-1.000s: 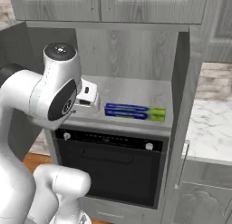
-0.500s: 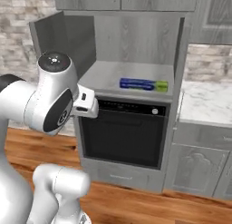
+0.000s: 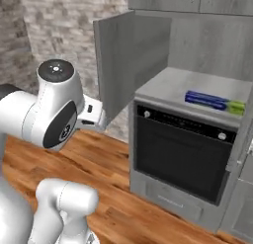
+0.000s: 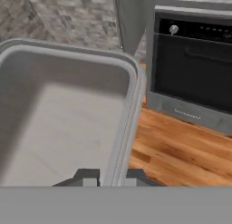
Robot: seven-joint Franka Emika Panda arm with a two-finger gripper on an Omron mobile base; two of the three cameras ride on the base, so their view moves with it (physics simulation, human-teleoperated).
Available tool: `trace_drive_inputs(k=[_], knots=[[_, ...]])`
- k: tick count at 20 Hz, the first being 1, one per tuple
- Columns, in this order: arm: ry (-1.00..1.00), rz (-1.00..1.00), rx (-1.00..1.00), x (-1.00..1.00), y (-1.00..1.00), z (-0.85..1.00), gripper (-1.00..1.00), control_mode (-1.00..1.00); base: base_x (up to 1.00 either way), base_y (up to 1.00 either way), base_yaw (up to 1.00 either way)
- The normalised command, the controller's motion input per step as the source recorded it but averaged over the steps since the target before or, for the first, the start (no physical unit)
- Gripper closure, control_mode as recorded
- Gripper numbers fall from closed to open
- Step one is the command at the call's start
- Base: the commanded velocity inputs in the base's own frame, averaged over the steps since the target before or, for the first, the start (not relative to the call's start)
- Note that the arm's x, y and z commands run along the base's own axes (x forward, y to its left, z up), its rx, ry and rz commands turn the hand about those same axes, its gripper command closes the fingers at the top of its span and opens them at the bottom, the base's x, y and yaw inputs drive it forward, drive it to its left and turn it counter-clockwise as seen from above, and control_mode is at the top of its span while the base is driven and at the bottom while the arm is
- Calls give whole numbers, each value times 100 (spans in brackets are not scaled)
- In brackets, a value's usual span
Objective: Retrieve the tupperware and aluminum foil from the cabinet and place them on the dining counter near the plate with chicken drumstick and broccoli to prepare for storing leftovers.
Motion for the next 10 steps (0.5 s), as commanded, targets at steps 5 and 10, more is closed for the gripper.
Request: trace_drive_inputs(k=[5, 10], knots=[[0, 0, 0, 0, 0, 0, 100, 100, 0, 8, 89], [0, 0, 0, 0, 0, 0, 100, 100, 2, 1, 98]])
